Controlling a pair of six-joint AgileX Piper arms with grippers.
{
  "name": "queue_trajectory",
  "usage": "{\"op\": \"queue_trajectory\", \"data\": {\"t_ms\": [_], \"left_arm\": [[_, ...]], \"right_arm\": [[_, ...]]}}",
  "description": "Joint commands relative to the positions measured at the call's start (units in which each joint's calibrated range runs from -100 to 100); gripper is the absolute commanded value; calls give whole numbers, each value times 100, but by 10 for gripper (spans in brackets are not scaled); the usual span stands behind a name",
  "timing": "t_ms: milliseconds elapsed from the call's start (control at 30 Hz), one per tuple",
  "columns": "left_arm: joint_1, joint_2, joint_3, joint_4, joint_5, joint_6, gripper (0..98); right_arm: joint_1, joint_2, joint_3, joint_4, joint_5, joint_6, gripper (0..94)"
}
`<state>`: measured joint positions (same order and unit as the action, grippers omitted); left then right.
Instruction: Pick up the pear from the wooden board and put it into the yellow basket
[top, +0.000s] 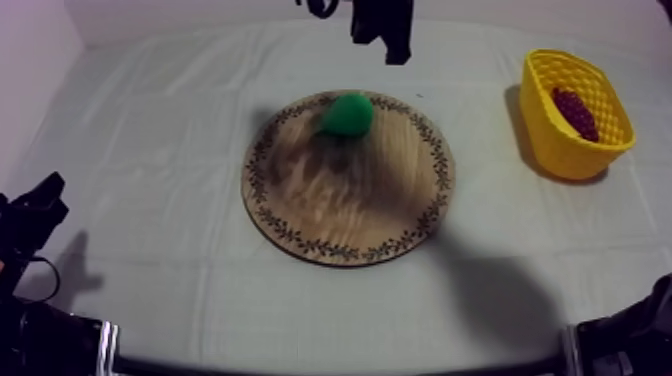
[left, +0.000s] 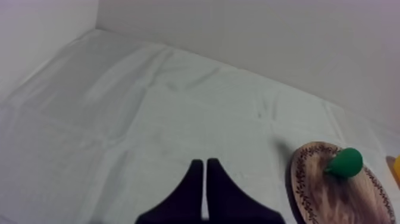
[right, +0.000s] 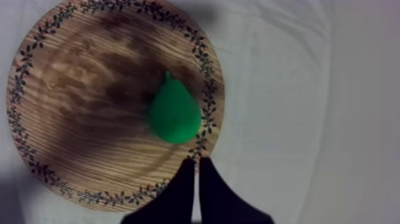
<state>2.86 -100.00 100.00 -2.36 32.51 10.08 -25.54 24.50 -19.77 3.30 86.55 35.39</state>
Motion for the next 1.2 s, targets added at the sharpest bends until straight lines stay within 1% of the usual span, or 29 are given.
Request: {"op": "queue_trajectory", "data": {"t_ms": [0, 133, 300, 467, 500, 767, 867, 933, 1000, 1167], "left_arm": [[0, 0, 0, -1, -1, 0, 1], [0, 0, 0, -1, -1, 0, 1], [0, 0, 0, -1, -1, 0, 1], [0, 0, 0, -1, -1, 0, 1], [0, 0, 0, -1, -1, 0, 1], [0, 0, 0, -1, -1, 0, 1], [0, 0, 0, -1, -1, 0, 1], [0, 0, 0, -1, -1, 0, 1], [0, 0, 0, -1, -1, 0, 1], [0, 0, 0, -1, -1, 0, 1]], "right_arm": [[30, 258, -339, 7, 216, -11, 5], [93, 556, -574, 49, 474, -34, 10], [132, 753, -639, 124, 692, -43, 55], [143, 803, -642, 124, 758, -42, 106], [147, 803, -642, 118, 753, -51, 129], [204, 754, -547, 71, 738, -85, 474], [198, 714, -456, 62, 719, -76, 569], [189, 696, -390, 42, 660, -52, 617], [178, 685, -323, 15, 568, -36, 644], [133, 706, -86, 20, 317, -41, 664]]}}
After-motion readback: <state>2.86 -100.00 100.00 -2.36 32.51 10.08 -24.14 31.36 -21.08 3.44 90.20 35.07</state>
